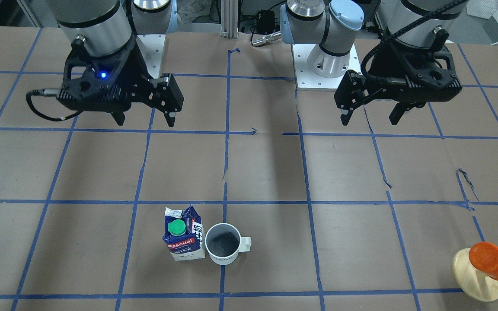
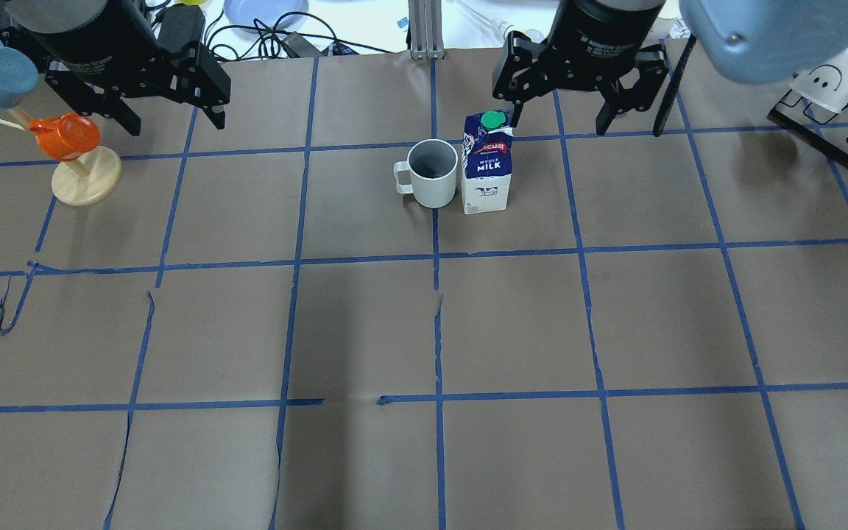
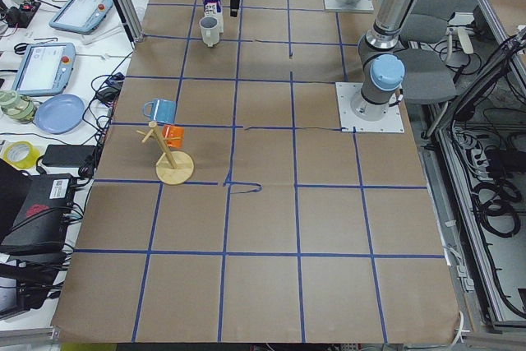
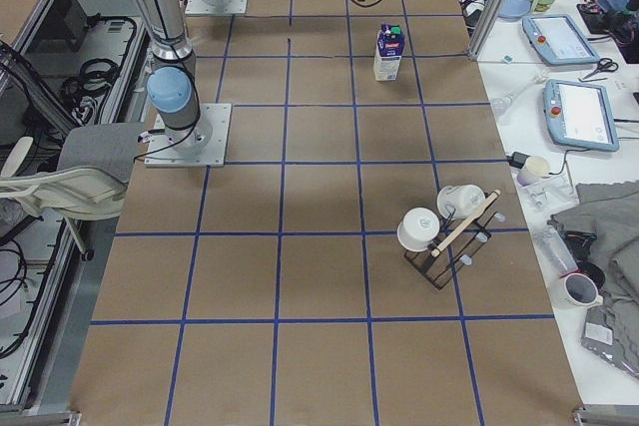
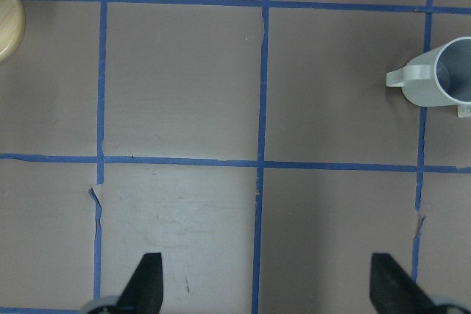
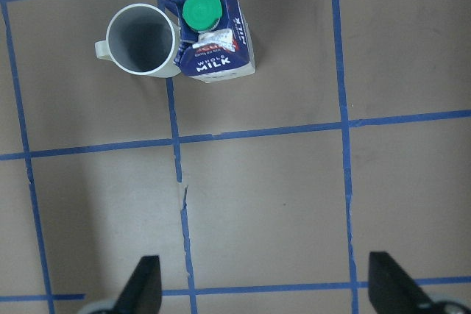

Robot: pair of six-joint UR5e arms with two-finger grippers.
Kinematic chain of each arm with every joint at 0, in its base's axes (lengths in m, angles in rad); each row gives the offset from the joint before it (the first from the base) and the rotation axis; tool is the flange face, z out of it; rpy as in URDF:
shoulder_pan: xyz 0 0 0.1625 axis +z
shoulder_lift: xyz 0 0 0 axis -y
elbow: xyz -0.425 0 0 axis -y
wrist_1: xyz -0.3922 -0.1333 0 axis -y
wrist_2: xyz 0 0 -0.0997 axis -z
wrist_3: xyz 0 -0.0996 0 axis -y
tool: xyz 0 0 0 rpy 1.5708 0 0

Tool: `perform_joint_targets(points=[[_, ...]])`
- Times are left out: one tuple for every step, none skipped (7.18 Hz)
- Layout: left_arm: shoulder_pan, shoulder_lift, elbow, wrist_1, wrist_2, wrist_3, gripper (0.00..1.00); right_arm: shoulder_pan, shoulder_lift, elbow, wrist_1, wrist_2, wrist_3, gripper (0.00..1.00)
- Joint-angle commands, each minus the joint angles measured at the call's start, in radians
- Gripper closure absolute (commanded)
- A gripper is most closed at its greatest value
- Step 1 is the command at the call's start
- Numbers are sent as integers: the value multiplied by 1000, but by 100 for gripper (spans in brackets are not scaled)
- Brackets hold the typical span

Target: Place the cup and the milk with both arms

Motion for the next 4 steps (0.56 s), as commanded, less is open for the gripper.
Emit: perform_joint_targets(points=[[0,0,0,0,-2,0,0,-4,-91,128,-41,-67,-32,0],[0,2,0,0,-2,2,0,-5,-89,119,-46,-96,-34,0],[0,2,0,0,-2,2,0,-8,-88,105,-46,-127,-51,0],[0,2,0,0,-2,2,0,-10,-73,66,-11,-118,-49,0]])
